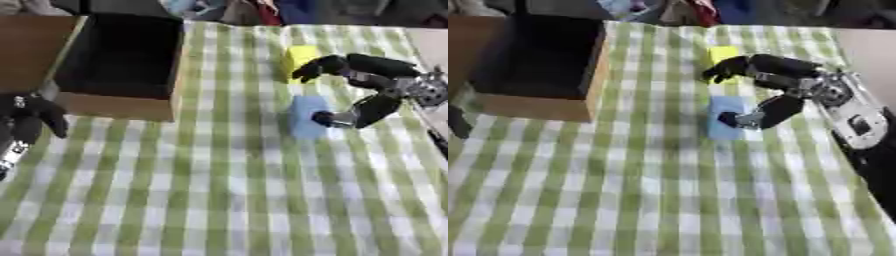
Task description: Pick up objects on the table and place them in the box.
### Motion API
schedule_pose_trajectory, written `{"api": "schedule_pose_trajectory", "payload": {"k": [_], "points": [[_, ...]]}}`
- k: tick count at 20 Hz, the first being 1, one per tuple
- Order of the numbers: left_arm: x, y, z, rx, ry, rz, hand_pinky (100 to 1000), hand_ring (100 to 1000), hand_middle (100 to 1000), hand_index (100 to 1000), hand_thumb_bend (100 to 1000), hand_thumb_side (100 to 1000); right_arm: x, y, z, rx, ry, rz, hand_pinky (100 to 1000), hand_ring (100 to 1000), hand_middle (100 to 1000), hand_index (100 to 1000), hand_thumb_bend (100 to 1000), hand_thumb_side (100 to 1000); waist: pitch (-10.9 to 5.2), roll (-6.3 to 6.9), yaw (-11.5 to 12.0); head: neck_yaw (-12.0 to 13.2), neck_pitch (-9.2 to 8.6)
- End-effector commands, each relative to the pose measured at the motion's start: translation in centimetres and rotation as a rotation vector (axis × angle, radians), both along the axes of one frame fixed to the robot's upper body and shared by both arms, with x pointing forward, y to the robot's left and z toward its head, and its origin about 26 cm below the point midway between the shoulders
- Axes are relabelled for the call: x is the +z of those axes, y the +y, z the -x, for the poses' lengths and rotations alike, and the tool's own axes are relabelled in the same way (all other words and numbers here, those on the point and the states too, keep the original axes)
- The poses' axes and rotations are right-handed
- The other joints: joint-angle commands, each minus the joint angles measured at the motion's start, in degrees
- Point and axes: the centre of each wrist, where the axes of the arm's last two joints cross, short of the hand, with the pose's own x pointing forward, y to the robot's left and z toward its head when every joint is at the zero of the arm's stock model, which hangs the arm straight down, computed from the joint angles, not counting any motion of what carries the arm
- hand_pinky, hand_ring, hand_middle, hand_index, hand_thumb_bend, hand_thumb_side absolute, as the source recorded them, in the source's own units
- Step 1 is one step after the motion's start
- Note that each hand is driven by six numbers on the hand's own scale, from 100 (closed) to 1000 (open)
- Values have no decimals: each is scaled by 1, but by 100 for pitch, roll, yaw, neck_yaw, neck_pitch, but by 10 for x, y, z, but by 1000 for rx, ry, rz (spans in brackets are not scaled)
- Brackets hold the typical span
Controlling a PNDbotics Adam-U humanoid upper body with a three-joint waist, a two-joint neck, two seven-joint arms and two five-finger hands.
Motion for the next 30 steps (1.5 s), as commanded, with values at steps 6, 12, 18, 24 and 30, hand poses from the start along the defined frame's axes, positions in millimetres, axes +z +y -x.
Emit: {"api": "schedule_pose_trajectory", "payload": {"k": [6,12,18,24,30], "points": [[5,1,0,-7,-15,-8,621,516,535,717,100,687,-1,-7,-5,-27,-28,74,824,828,868,981,341,725,-108,31,0,-12,14],[5,0,0,-7,-14,-8,621,516,536,717,100,689,-8,-7,-7,-38,-30,111,818,821,859,977,354,748,-103,29,-15,-15,24],[5,0,0,-7,-11,-9,621,516,536,717,100,692,-17,-10,-10,-78,-23,132,809,804,830,964,325,757,-96,31,-17,-16,27],[5,0,0,-7,-11,-9,621,516,536,717,100,693,-23,-13,-11,-113,-24,133,798,779,783,948,301,748,-95,31,-22,-14,23],[5,0,0,-7,-11,-7,621,516,537,717,100,692,-27,-16,-13,-137,-26,137,785,756,743,934,281,738,-101,33,-5,-14,26]]}}
